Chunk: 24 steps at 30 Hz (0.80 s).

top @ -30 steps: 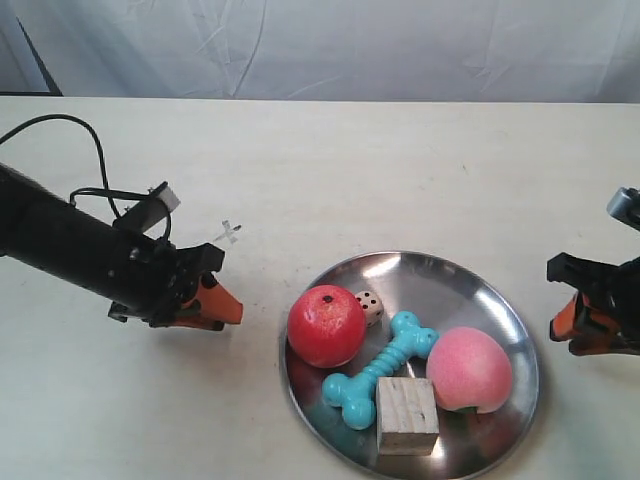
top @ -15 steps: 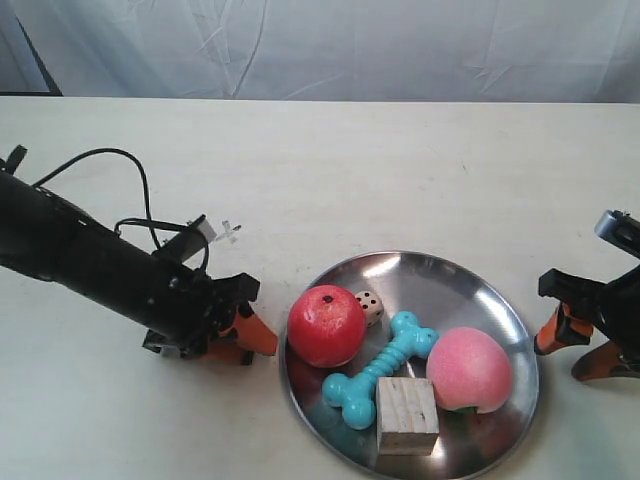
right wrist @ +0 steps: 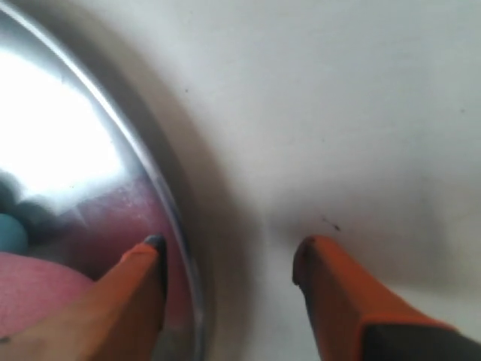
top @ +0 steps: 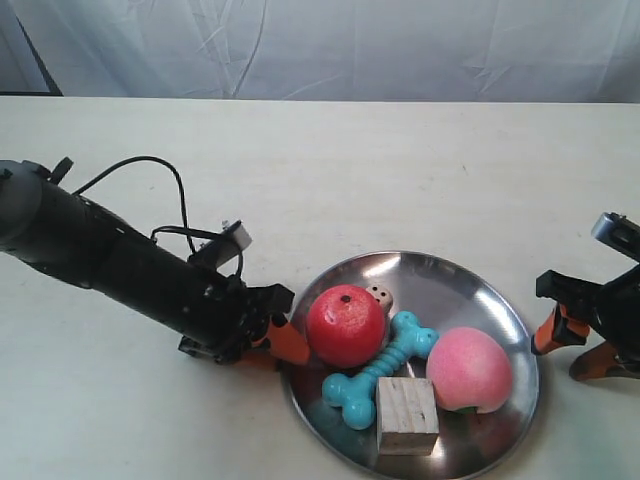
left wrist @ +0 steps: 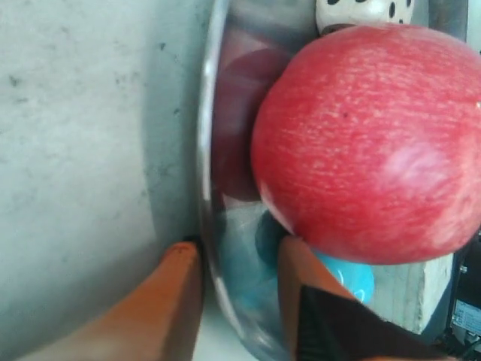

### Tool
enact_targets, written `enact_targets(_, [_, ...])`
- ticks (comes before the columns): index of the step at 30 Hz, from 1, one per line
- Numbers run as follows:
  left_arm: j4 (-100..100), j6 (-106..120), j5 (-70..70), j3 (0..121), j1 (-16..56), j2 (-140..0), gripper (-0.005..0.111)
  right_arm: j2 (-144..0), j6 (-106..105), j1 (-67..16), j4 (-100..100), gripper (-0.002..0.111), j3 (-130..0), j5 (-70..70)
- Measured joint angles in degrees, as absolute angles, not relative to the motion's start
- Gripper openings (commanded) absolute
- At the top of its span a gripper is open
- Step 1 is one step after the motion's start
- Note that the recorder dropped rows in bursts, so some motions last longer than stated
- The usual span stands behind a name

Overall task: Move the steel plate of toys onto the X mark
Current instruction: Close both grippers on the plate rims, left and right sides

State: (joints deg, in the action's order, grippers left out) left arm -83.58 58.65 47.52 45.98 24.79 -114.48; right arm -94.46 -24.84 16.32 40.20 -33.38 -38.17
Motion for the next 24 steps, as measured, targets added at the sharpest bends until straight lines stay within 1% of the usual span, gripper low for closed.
enact_targets(13, [-84.6,58.8,45.5,46.3,26.1,-114.5,0.032,-94.6,-27.9,16.3,43.7,0.053,-33.4,-37.8])
enact_targets(19, [-85.5,58.8,44.8,46.4,28.1,-114.5,0.032,-97.4,-28.2,12.2,44.2,0.053,-33.3,-37.2])
enact_targets(20, [-85.5,58.8,44.8,46.4,28.1,-114.5,0.031,-97.8,-28.2,11.4,44.2,0.052,-33.4,-37.1])
enact_targets(21, [-85.5,58.8,44.8,46.4,28.1,-114.5,0.03,-98.0,-28.2,10.6,44.2,0.047,-33.4,-36.9])
enact_targets(23, [-85.5,58.8,44.7,46.4,28.1,-114.5,0.024,-98.7,-28.2,9.1,44.5,0.034,-33.7,-36.5])
enact_targets(24, [-85.5,58.6,44.6,46.4,28.1,-114.5,0.017,-99.0,-28.2,8.8,44.3,0.024,-33.8,-36.2])
